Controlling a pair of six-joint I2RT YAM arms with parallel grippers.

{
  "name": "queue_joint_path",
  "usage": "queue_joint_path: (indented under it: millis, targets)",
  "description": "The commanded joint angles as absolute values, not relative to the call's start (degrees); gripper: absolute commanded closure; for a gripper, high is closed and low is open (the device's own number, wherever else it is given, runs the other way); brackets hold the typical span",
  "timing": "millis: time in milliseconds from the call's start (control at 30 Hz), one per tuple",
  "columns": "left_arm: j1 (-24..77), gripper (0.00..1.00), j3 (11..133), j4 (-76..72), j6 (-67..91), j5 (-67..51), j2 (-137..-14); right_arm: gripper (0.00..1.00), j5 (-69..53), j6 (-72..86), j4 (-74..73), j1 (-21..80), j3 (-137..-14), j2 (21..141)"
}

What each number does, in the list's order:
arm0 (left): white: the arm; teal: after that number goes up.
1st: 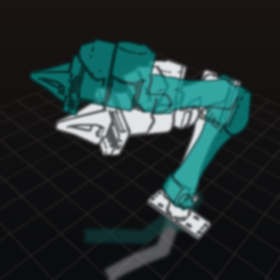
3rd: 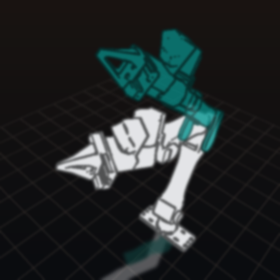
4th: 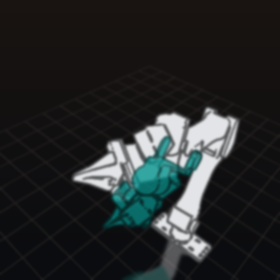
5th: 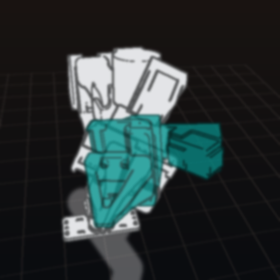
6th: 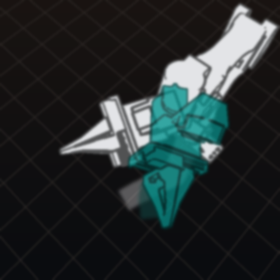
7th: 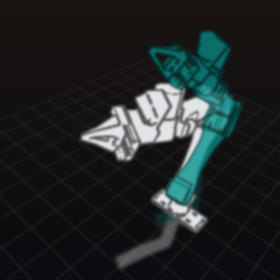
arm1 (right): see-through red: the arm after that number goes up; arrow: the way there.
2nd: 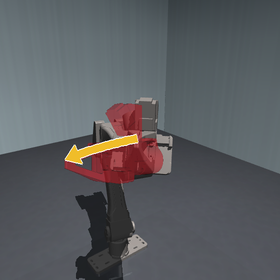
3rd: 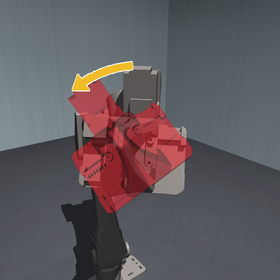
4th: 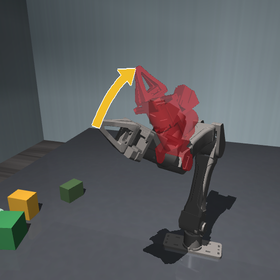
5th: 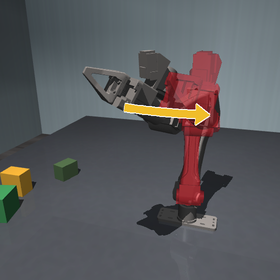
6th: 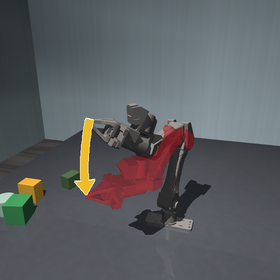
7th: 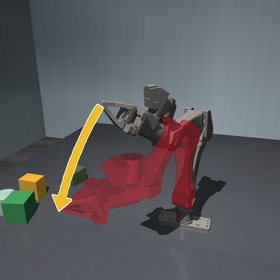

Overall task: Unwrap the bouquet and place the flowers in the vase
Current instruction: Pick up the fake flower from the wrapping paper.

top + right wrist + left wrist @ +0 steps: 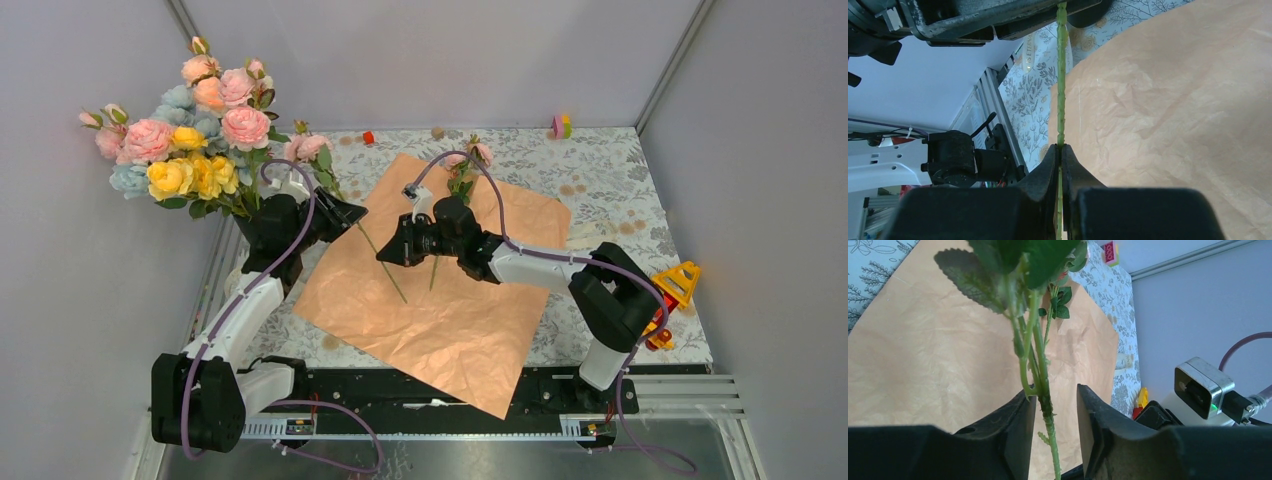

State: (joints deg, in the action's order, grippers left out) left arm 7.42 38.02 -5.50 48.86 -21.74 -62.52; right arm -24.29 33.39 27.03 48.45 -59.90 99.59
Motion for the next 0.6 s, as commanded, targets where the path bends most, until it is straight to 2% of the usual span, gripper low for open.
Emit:
queue_joint_path:
  millis: [0, 167, 567]
  targets:
    - [7.03, 0.65, 38.11, -10.1, 49.79, -22.71, -62.08, 1.0, -26.63, 32.9, 31.64, 48.87, -60.2, 97.21]
    - [7.03, 0.72, 38.06, -10.2, 50.01, -23.18, -62.14, 1.0, -27.22, 32.78, 31.82, 48.87, -59.99, 97.29]
    - [7.03, 1.0, 38.17, -8.95, 49.07, -24.0, -61.88, 1.0, -25.76, 31.04, 30.61, 48.87, -59.33, 96.87]
